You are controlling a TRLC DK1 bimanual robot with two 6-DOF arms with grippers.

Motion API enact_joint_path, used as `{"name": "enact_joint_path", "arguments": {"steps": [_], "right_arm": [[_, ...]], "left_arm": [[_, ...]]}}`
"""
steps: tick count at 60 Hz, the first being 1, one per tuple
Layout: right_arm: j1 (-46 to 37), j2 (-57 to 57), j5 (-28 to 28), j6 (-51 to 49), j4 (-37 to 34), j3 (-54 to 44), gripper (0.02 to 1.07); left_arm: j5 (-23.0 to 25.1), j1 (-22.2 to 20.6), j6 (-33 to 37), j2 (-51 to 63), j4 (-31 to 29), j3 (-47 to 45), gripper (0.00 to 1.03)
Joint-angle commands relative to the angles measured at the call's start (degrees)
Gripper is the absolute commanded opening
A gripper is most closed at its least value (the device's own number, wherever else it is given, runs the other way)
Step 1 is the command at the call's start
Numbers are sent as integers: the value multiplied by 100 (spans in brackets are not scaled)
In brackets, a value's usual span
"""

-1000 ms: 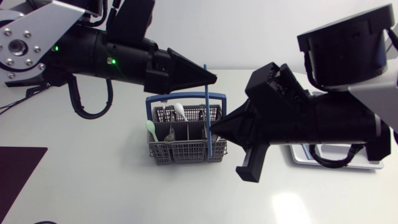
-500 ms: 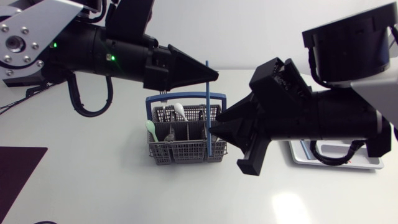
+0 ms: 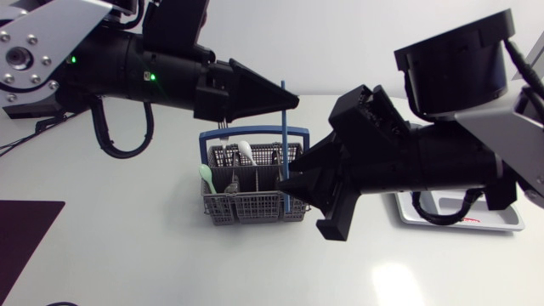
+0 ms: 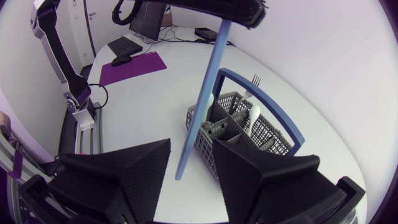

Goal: Sort the cutlery from the basket into the organizer compartments.

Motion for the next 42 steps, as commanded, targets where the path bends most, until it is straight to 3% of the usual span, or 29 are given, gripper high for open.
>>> {"name": "enact_joint_path", "arguments": {"steps": [1, 8, 17, 36, 39, 42], "right_arm": [[20, 109, -82, 145, 60, 187, 38], [29, 188, -126, 171, 69, 231, 36], [73, 294, -187, 171, 69, 248, 9], [99, 294, -187, 171, -81, 257, 8], [99, 258, -187, 171, -125, 257, 8], [108, 223, -187, 171, -186, 248, 8]], "left_arm": [[65, 46, -156, 92, 47, 175, 3], [83, 46, -156, 92, 64, 157, 3], [83, 63, -156, 92, 73, 148, 3], [83, 107, -218, 74, 152, 113, 4], [83, 160, -279, 66, 214, 131, 13], [83, 248, -385, 66, 310, 157, 30]]}}
